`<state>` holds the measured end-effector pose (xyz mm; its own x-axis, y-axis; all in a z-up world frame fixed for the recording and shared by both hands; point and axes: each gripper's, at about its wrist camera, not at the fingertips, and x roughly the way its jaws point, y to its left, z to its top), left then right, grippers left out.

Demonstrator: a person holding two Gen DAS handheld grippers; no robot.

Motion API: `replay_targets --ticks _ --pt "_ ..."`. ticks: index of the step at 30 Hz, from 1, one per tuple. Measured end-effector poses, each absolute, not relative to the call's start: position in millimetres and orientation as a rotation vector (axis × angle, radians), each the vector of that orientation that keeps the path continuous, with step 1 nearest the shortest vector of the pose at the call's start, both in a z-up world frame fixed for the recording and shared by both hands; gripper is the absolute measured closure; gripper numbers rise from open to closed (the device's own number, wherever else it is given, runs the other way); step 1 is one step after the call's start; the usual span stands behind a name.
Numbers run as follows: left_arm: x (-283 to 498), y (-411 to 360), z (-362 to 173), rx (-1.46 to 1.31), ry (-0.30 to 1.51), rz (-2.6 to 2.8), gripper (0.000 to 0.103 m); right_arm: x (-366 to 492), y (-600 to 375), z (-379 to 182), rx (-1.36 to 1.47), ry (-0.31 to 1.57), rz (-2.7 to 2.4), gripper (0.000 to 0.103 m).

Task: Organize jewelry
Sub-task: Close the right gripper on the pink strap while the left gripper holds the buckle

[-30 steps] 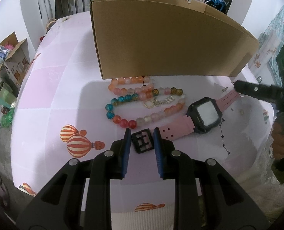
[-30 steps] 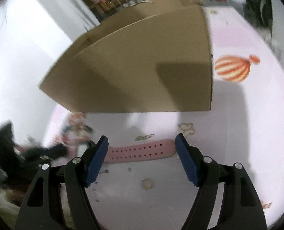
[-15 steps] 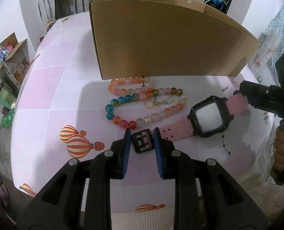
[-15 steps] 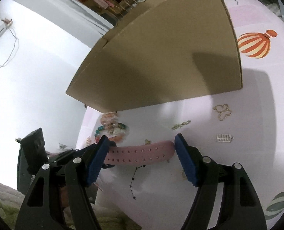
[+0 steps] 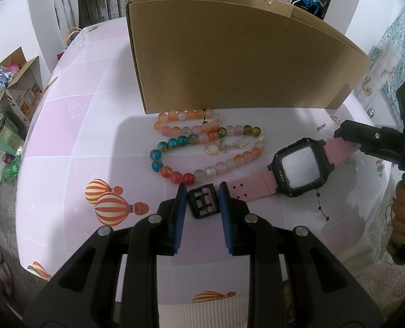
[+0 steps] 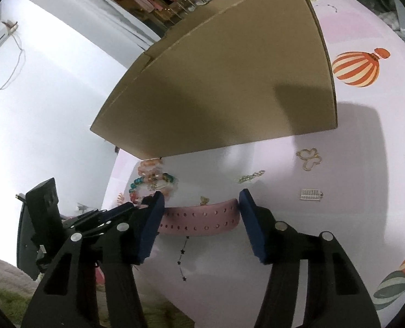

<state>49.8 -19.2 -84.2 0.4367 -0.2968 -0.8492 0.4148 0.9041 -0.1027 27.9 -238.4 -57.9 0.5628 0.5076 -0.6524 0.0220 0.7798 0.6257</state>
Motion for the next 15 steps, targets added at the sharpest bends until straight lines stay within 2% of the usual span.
replay_targets --ticks 2,9,15 --pt "50.3 -19.0 -84.0 0.128 1.028 -0.445 0.08 26.8 -238.5 -56.2 0.629 0.938 0.308 0.055" --pt "46.8 -22.2 -81.3 0.145 1.012 -0.438 0.081 24.1 -232.0 -50.9 0.586 0.932 0.289 0.078" --pt "38.7 -23.9 -72.7 0.164 0.965 -0.445 0.082 21.6 -225.9 -41.9 0.557 0.916 0.296 0.083"
